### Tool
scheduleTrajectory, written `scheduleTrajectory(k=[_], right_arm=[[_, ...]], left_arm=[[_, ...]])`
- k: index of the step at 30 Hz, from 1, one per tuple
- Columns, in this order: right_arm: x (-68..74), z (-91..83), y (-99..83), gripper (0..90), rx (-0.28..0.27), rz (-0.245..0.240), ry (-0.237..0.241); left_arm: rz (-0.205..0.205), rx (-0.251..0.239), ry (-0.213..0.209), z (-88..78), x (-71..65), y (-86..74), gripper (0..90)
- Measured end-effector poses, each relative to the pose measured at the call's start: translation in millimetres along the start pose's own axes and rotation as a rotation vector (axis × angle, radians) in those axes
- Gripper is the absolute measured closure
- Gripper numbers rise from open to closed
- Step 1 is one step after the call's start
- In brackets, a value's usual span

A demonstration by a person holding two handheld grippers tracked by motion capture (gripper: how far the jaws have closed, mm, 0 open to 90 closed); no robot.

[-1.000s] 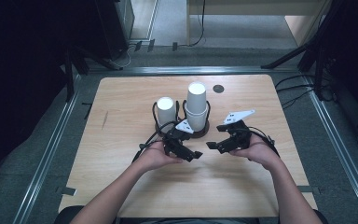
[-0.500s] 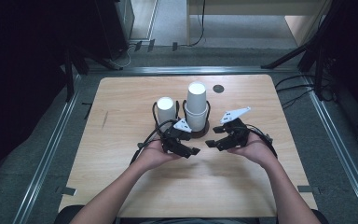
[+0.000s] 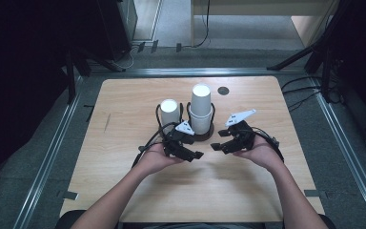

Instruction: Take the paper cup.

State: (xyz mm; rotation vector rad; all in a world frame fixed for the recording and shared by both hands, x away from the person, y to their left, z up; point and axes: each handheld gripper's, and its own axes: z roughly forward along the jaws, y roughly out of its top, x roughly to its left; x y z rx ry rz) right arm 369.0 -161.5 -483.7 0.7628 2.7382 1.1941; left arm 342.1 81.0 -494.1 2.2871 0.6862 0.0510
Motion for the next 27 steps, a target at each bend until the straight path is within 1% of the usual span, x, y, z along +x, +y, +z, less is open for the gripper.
scheduleTrajectory(k=[3, 8, 10, 12, 15, 18, 21, 23, 27], right_arm=[[-0.9, -0.5, 1.0, 34.7, 0.003, 0.012, 0.003], [-1.0, -0.9, 1.4, 34.7, 0.006, 0.010, -0.002], [-0.7, -1.2, 1.6, 34.7, 0.010, 0.011, -0.003], [-0.7, -1.5, 2.1, 34.7, 0.012, 0.006, -0.012], [-0.7, -2.8, 3.8, 34.6, 0.016, 0.016, -0.028], [-1.1, -4.5, 4.9, 34.5, 0.006, 0.023, -0.022], [-0.5, -6.3, 5.3, 34.4, 0.006, 0.022, -0.023], [-0.4, -6.6, 5.2, 34.4, 0.009, 0.022, -0.022], [0.1, -7.7, 5.8, 33.4, 0.016, 0.019, -0.023]], left_arm=[[-0.006, -0.007, 0.001, -1.5, 0.7, 0.2, 35.0], [-0.010, -0.016, 0.002, -3.5, 0.6, 0.6, 36.6], [-0.013, -0.023, 0.006, -4.4, 0.3, 0.8, 39.5], [-0.021, -0.029, 0.005, -5.2, 0.4, 1.1, 40.2], [-0.024, -0.029, 0.003, -6.0, 0.7, 1.2, 43.1], [-0.030, -0.032, 0.000, -6.9, 1.0, 1.6, 48.1], [-0.050, -0.027, -0.013, -7.8, 2.0, 2.0, 53.8], [-0.049, -0.026, -0.011, -8.0, 2.2, 2.2, 53.9], [-0.050, -0.043, -0.001, -10.2, 2.2, 3.4, 56.2]])
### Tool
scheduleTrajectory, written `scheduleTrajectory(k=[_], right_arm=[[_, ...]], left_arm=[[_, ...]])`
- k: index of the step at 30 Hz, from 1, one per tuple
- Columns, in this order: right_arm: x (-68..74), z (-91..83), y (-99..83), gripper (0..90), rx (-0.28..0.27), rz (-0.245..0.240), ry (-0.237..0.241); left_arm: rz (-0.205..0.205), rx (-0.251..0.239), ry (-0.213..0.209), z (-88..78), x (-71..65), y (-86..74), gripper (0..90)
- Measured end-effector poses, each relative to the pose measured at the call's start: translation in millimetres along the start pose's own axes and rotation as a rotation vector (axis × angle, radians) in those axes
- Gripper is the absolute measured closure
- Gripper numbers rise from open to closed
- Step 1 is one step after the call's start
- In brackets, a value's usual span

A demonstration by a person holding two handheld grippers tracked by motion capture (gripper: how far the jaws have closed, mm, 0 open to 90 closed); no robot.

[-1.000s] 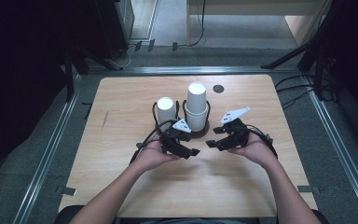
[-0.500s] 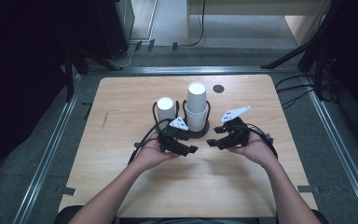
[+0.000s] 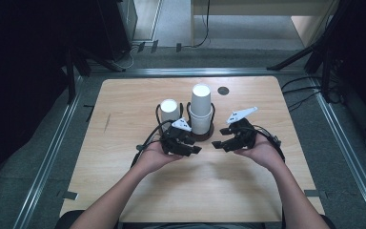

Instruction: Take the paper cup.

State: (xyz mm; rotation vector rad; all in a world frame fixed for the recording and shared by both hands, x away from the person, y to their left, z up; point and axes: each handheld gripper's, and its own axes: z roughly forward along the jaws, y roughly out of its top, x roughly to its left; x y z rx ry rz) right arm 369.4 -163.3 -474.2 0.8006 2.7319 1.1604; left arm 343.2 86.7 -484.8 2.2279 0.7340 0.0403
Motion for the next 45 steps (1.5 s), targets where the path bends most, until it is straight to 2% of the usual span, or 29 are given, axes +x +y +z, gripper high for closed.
scheduleTrajectory(k=[5, 10, 13, 15, 18, 21, 23, 26, 29, 32, 37, 40, 45], right_arm=[[1.1, -4.3, 2.2, 32.7, 0.001, -0.017, -0.015], [-2.3, -9.8, 5.1, 32.7, -0.015, -0.014, -0.028], [-3.6, -12.0, 7.1, 32.7, -0.014, -0.011, -0.032], [-5.0, -14.2, 9.6, 32.7, -0.006, -0.021, -0.053], [-7.8, -18.9, 13.2, 32.7, -0.008, -0.019, -0.057], [-9.0, -22.7, 16.2, 32.5, -0.007, -0.016, -0.058], [-9.5, -24.9, 18.7, 32.2, -0.008, -0.019, -0.060], [-11.7, -27.1, 23.6, 31.1, -0.007, -0.026, -0.060], [-14.4, -29.8, 31.1, 30.2, -0.005, -0.030, -0.062], [-15.3, -34.2, 39.1, 28.7, -0.029, -0.013, -0.044], [-14.7, -36.5, 55.3, 28.0, -0.006, -0.048, -0.066], [-17.5, -37.2, 64.5, 27.9, -0.007, -0.053, -0.070], [-20.6, -37.2, 76.3, 27.1, -0.011, -0.054, -0.070]], left_arm=[[-0.009, -0.017, 0.009, -2.9, 1.7, 3.3, 62.0], [-0.013, -0.031, 0.029, -5.2, 3.0, 6.4, 68.0], [-0.022, -0.037, 0.045, -5.4, 4.9, 7.9, 68.7], [-0.006, -0.030, 0.064, -4.8, 5.3, 7.7, 69.0], [-0.006, -0.035, 0.077, -5.7, 6.8, 8.7, 72.6], [-0.019, -0.039, 0.088, -6.7, 9.1, 12.0, 76.2], [-0.046, -0.062, 0.081, -7.7, 11.7, 15.5, 78.7], [-0.050, -0.064, 0.092, -7.2, 12.6, 20.7, 80.7], [-0.071, -0.084, 0.091, -6.5, 14.5, 26.7, 82.0], [-0.078, -0.093, 0.094, -6.0, 15.4, 30.8, 82.3], [-0.085, -0.098, 0.107, -3.8, 19.0, 37.7, 84.1], [-0.098, -0.112, 0.111, -5.0, 21.6, 40.0, 85.3], [-0.097, -0.118, 0.115, -5.8, 22.8, 43.0, 86.2]])
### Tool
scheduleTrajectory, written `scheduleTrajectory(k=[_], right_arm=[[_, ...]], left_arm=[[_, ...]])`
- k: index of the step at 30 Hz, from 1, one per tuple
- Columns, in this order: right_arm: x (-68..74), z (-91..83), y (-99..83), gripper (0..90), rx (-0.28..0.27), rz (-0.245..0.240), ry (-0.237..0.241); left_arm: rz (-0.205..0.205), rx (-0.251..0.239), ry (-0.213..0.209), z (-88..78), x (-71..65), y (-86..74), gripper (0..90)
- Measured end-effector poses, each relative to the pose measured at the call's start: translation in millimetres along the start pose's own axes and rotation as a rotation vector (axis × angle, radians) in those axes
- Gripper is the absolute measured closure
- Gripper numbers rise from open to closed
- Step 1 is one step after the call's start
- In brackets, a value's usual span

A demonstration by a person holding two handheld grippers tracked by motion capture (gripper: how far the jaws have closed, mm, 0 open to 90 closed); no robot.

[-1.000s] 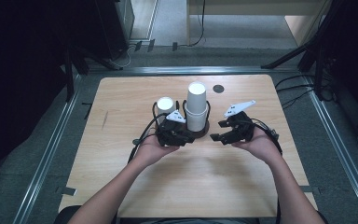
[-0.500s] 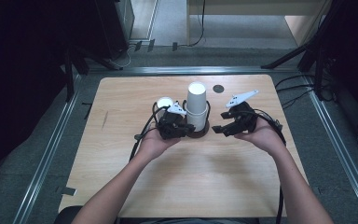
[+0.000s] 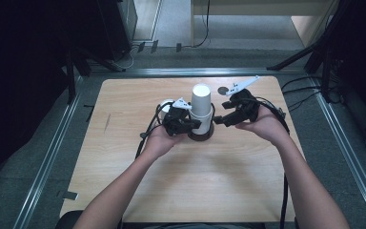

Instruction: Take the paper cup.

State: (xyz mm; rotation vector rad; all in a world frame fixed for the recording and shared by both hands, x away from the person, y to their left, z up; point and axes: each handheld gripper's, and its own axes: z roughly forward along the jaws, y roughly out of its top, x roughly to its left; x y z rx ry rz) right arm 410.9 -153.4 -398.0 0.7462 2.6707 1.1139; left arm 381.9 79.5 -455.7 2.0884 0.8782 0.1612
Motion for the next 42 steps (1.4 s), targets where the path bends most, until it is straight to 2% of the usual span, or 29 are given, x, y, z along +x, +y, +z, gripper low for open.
scheduleTrajectory(k=[4, 8, 16, 22, 32, 36, 42], right_arm=[[-3.1, 2.9, 10.5, 26.3, -0.002, -0.001, -0.002], [-6.3, 5.6, 19.6, 25.5, -0.003, -0.002, -0.001], [-7.6, 11.3, 37.3, 24.1, -0.004, -0.009, 0.002], [-5.7, 19.3, 51.5, 23.0, 0.012, -0.036, 0.011], [-4.8, 26.4, 66.3, 22.4, 0.027, -0.061, 0.002], [-4.7, 28.2, 72.9, 22.7, 0.044, -0.066, 0.013], [-4.1, 32.8, 76.2, 22.9, 0.064, -0.075, 0.012]], left_arm=[[-0.002, 0.006, 0.012, 1.1, 0.6, 0.4, 86.3], [-0.027, -0.003, 0.012, 0.0, 5.3, 1.0, 86.5], [-0.011, 0.004, 0.022, 0.4, 3.9, 1.8, 85.6], [-0.017, -0.017, 0.025, -2.1, 2.3, 3.0, 85.2], [-0.018, -0.016, 0.030, -3.0, 3.2, 2.9, 85.0], [-0.019, -0.017, 0.029, -3.2, 3.4, 2.8, 84.7], [-0.023, -0.018, 0.026, -3.3, 3.4, 2.7, 84.0]])
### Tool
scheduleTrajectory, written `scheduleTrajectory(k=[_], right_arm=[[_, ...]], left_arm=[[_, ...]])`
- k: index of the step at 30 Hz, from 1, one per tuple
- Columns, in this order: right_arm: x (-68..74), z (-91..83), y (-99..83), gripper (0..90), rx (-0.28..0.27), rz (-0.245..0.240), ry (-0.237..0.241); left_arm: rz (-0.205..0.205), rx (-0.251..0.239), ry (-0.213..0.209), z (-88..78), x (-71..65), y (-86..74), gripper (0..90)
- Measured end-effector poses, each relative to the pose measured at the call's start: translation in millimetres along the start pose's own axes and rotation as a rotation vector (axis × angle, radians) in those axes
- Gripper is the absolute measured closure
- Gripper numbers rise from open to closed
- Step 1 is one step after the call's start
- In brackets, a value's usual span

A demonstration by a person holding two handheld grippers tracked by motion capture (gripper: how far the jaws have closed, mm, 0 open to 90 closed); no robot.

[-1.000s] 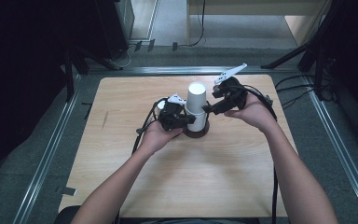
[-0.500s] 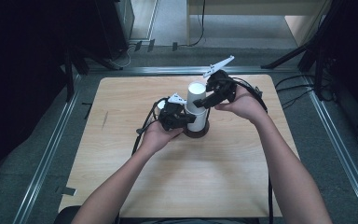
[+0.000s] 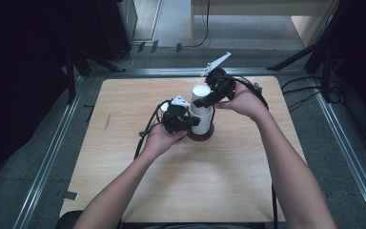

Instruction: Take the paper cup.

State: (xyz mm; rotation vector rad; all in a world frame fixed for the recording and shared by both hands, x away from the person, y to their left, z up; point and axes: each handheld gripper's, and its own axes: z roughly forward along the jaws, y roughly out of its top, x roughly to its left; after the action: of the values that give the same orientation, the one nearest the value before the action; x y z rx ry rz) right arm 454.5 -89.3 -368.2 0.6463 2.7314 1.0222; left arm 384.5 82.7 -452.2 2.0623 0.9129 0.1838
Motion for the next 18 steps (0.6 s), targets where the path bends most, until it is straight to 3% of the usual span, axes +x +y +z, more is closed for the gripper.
scheduleTrajectory(k=[6, 8, 18], right_arm=[[-0.2, 0.1, 3.2, 27.0, 0.006, 0.003, 0.002], [1.0, 0.5, 4.4, 30.8, 0.023, -0.016, -0.011], [2.2, -1.6, 7.7, 31.8, 0.040, -0.015, -0.013]], left_arm=[[0.002, 0.007, 0.001, 0.5, 0.4, -0.4, 84.0], [0.004, 0.010, 0.002, 1.1, 0.7, -0.8, 83.9], [0.008, 0.014, -0.005, 1.2, 1.0, -1.3, 83.1]])
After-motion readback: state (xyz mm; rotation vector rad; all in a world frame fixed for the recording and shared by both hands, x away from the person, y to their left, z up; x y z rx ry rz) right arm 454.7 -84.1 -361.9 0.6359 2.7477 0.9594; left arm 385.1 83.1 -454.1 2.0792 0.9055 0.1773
